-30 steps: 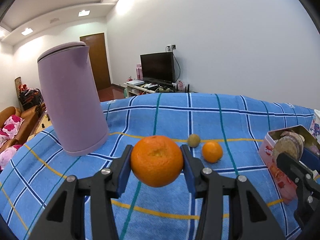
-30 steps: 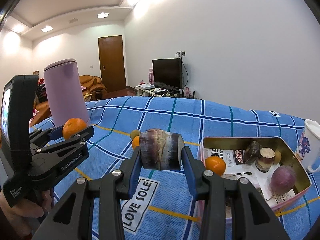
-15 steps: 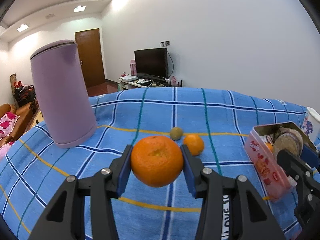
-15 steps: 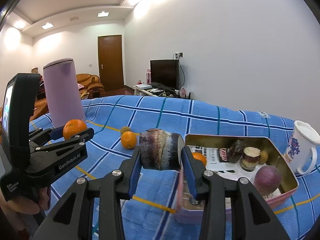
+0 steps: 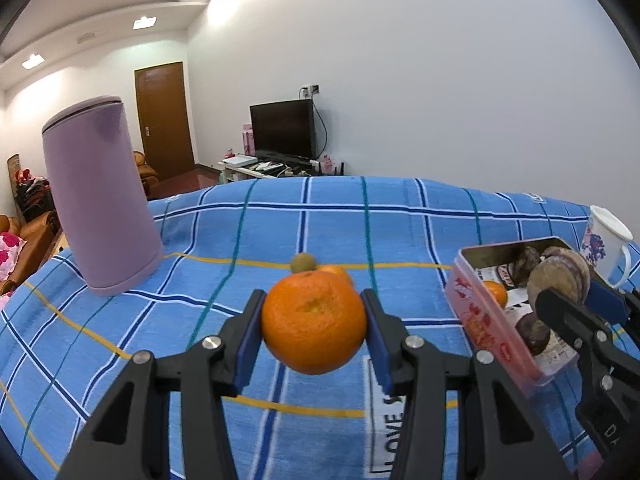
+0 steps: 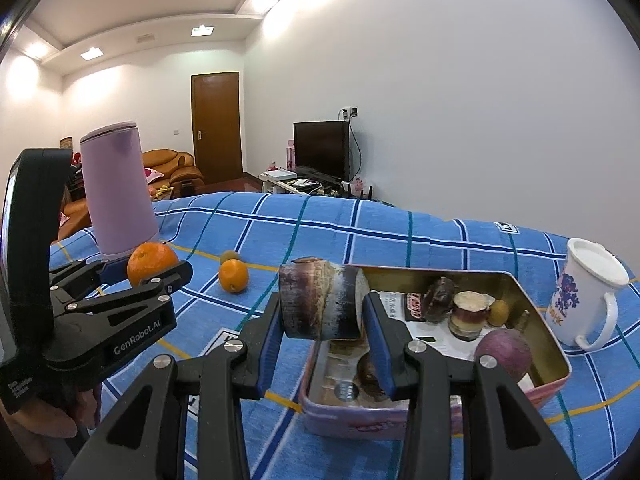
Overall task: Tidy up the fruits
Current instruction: 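Carry the striped piece and the orange over the tin with both tools, then lower both items into the tin and open both tools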
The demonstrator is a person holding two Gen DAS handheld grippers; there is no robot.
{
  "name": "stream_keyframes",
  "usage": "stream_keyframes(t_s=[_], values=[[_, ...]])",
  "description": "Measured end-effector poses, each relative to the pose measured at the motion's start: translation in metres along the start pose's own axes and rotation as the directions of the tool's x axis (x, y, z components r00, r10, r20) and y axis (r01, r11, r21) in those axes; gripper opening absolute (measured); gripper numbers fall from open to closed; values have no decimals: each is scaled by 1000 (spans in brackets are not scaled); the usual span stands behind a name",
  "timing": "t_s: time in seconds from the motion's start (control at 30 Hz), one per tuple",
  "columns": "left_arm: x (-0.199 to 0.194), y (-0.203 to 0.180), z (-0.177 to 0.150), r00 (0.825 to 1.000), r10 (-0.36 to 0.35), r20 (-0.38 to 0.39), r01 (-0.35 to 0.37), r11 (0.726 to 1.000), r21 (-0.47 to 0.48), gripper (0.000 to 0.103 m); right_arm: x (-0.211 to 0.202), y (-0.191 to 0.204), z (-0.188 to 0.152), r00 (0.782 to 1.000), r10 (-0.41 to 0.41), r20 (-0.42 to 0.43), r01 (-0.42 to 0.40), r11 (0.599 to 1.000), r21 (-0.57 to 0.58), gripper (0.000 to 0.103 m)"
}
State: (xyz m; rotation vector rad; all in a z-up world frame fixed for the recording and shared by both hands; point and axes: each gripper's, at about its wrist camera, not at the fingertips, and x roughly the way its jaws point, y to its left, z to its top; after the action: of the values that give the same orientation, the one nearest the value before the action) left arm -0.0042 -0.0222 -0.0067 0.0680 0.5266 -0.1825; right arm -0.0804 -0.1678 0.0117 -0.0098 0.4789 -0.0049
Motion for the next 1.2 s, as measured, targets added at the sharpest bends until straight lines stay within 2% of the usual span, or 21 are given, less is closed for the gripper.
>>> stream_keyframes(t_s=[0.33,0.57,0.87,1.0,1.1,1.2], values=[[-4,-24,7,997,-71,-10,71,997,-6,49,-16,-36,2,999,-36,34,35,999,40,42],[-9,-54,13,991,-133,8,133,991,28,49,-27,-83,4,992,-112,51,105,988,117,42],[-4,-95,21,980,-200,3,199,978,63,49,-43,-131,3,969,-235,71,222,963,153,42],[-1,-115,25,977,-215,-5,214,973,83,49,-39,-142,2,969,-243,49,233,960,156,42],[2,-126,28,974,-225,-2,224,970,90,49,-38,-142,1,975,-218,40,209,963,169,42],[6,-136,28,976,-218,-3,217,970,111,49,-36,-132,1,982,-185,33,179,975,133,42]])
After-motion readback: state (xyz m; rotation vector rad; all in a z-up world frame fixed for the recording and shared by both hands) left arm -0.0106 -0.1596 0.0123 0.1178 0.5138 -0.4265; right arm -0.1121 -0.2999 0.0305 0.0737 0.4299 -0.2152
